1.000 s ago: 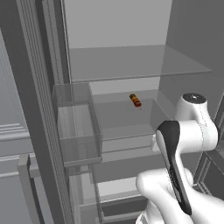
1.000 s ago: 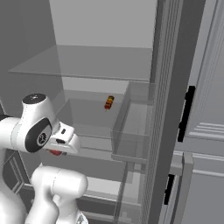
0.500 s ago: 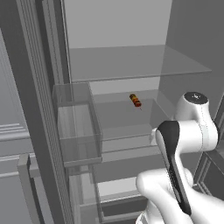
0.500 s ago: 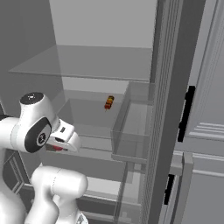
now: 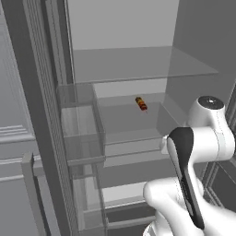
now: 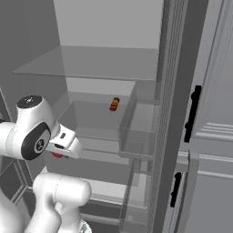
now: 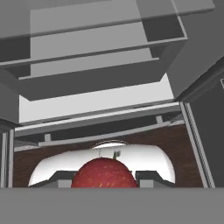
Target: Take the strawberry from the fridge and place it on top of the pancake, located on the dining counter.
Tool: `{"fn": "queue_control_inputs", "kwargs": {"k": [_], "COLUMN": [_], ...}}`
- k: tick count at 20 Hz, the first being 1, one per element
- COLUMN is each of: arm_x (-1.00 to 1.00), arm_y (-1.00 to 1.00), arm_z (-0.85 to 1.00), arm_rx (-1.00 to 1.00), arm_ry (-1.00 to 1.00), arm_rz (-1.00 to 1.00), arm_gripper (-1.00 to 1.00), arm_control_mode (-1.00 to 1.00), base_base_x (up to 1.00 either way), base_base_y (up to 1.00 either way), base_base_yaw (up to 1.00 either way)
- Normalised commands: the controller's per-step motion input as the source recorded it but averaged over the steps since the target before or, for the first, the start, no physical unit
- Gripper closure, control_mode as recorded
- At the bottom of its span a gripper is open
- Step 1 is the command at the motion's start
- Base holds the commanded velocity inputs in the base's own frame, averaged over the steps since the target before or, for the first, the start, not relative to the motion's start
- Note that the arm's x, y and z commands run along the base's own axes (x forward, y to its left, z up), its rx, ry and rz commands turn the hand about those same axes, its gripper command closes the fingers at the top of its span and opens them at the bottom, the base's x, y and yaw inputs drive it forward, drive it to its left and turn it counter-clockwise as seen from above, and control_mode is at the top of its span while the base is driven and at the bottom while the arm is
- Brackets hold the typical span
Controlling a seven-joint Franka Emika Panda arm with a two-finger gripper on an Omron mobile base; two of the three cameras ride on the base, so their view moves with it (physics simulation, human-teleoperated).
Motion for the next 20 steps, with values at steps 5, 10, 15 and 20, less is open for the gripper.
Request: {"fn": "queue_control_inputs", "kwargs": {"k": [5,10,15,20], "arm_x": [0.0,0.0,0.0,0.0], "arm_y": [0.0,0.0,0.0,0.0], "arm_z": [0.0,0.0,0.0,0.0], "arm_rx": [0.0,0.0,0.0,0.0], "arm_ry": [0.0,0.0,0.0,0.0], "arm_rz": [0.0,0.0,0.0,0.0], "arm_gripper": [1.0,1.0,1.0,1.0], "arm_control_mode": [1.0,1.0,1.0,1.0], "base_base_x": [-1.0,-1.0,-1.0,-1.0], "base_base_y": [0.0,0.0,0.04,0.15], "base_base_yaw": [0.0,0.0,0.04,0.2]}}
